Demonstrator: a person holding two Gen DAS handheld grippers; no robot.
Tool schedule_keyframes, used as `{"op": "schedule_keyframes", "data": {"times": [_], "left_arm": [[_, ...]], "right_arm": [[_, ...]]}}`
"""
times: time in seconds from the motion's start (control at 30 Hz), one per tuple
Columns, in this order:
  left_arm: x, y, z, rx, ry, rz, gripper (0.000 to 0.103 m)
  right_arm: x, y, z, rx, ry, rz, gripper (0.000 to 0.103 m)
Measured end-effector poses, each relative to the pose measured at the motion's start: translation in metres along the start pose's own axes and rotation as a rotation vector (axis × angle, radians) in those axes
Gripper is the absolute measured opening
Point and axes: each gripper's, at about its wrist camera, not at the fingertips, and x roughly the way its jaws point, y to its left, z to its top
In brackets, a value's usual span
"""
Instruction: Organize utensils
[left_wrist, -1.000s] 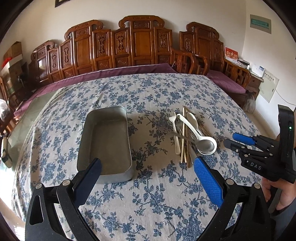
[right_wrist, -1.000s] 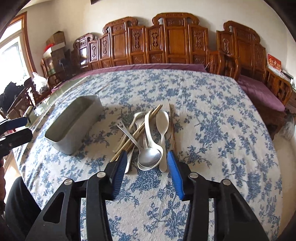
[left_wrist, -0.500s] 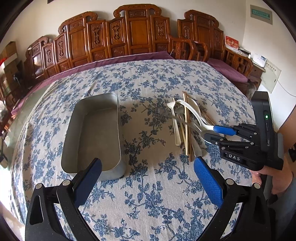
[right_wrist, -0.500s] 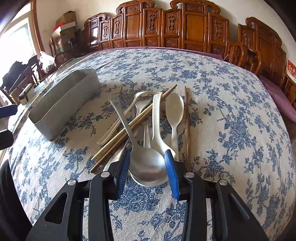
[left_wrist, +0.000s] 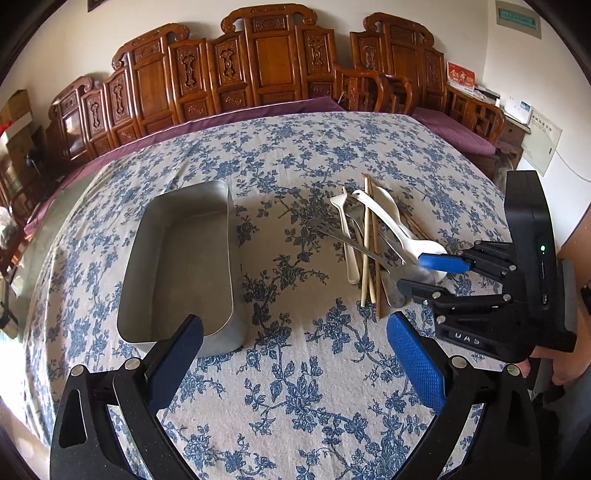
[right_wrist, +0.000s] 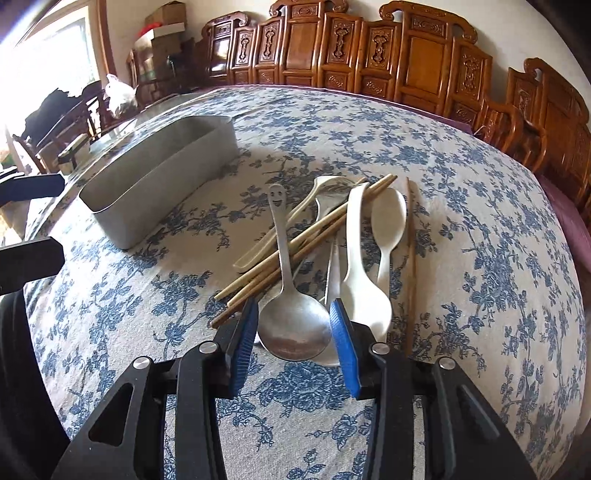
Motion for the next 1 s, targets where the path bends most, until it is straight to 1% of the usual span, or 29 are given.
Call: {"op": "schedule_keyframes", "data": {"times": [0.03,0.2,0.27,0.3,0.4,0.53,0.6,0.77,1.0], "left_arm": [[0.0,0.0,0.0,0.0,0.001,0.0,0.096],[-0.001,-0.001,-0.001,0.002,0.003,0.005,0.096],[-0.001,-0.002,0.0,0.002,0.001,0.006,0.096],[-0.001,-0.002,0.001,0.004,0.001,0.006,0.096],[0.0,-0.003,0.001,0.01,0.002,0.008,0.096],[0.005,-0.007,0.003,0.017,0.008,0.009,0.096],[0.008,-0.009,0.004,0.022,0.013,0.009,0.096],[0.02,-0.017,0.007,0.039,0.029,0.006,0.096],[0.045,-0.023,0.02,0.039,0.058,-0.025,0.096]], "right_arm": [[0.001,0.001,-0.001,-0.006,0.004,0.004,0.049],[0.007,0.007,-0.004,-0.038,0.023,-0.012,0.049],[0.005,0.004,-0.004,-0.025,0.017,-0.008,0.046],[0.004,0.002,-0.003,-0.018,0.014,-0.005,0.043],[0.005,0.002,-0.003,-0.013,0.017,0.012,0.024],[0.003,-0.003,-0.001,-0.001,0.007,0.022,0.012],[-0.001,-0.008,0.0,0.017,-0.008,0.027,0.008],[-0.009,-0.019,0.003,0.046,-0.034,0.04,0.006],[-0.026,-0.025,0.008,0.059,-0.085,0.07,0.002]]}}
